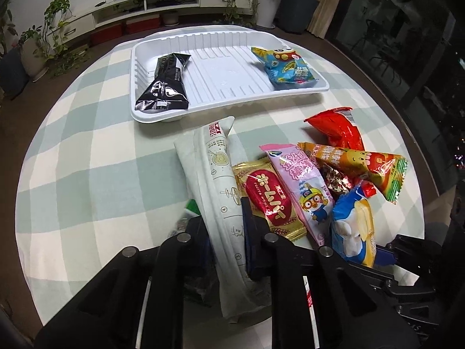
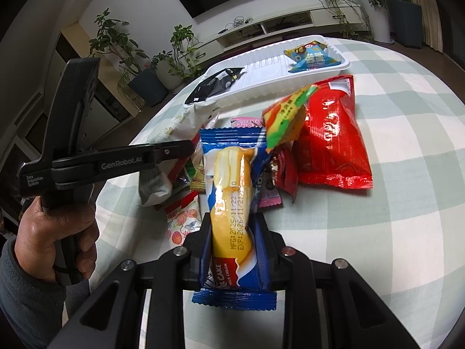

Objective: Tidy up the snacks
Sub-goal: 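Grasp the white paper-wrapped bar with the left gripper while the right gripper holds the blue cake packet, then lift both packets and carry them toward the white tray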

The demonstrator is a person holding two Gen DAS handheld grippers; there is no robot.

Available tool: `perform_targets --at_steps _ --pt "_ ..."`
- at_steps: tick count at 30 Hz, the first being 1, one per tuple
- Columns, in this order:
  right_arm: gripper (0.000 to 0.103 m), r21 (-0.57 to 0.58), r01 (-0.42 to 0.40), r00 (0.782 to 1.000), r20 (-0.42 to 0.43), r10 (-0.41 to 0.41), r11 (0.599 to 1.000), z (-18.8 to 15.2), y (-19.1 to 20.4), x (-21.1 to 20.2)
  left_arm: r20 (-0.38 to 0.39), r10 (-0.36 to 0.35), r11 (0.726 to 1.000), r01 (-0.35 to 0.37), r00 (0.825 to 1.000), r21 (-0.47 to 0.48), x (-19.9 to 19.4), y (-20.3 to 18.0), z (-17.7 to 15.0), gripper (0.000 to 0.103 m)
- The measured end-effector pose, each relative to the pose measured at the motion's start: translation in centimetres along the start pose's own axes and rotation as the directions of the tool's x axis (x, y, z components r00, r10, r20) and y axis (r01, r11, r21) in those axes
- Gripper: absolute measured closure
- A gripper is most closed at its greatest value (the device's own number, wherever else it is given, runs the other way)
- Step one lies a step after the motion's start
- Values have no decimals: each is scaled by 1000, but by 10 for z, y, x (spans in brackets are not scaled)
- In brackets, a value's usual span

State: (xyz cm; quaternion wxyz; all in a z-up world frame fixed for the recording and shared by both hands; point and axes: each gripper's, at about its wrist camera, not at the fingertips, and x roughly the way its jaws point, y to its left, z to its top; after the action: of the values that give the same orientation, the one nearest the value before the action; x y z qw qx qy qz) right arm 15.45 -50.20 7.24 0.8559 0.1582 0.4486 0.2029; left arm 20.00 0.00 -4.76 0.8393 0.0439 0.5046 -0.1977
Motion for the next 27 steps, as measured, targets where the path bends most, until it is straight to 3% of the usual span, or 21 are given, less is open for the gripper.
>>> perform_targets --at_steps 6,15,19,23,27 --pt "74 0 1 1000 0 -1 1000 -1 0 0 -58 5 999 -2 998 41 10 -4 -4 90" --pt "74 -1 1 1000 0 -1 1000 -1 0 0 -106 73 996 -68 992 53 20 1 10 86" --pt "74 -1 0 1000 0 0 1000 -1 0 0 -131 100 994 -92 986 65 28 1 13 76" --pt "74 11 -8 1000 4 8 1000 -2 -3 0 -101 64 997 -58 993 57 25 -1 9 86" --pt "74 16 -17 1000 7 17 1000 -2 -4 -1 -72 13 1000 -12 997 14 19 5 7 88"
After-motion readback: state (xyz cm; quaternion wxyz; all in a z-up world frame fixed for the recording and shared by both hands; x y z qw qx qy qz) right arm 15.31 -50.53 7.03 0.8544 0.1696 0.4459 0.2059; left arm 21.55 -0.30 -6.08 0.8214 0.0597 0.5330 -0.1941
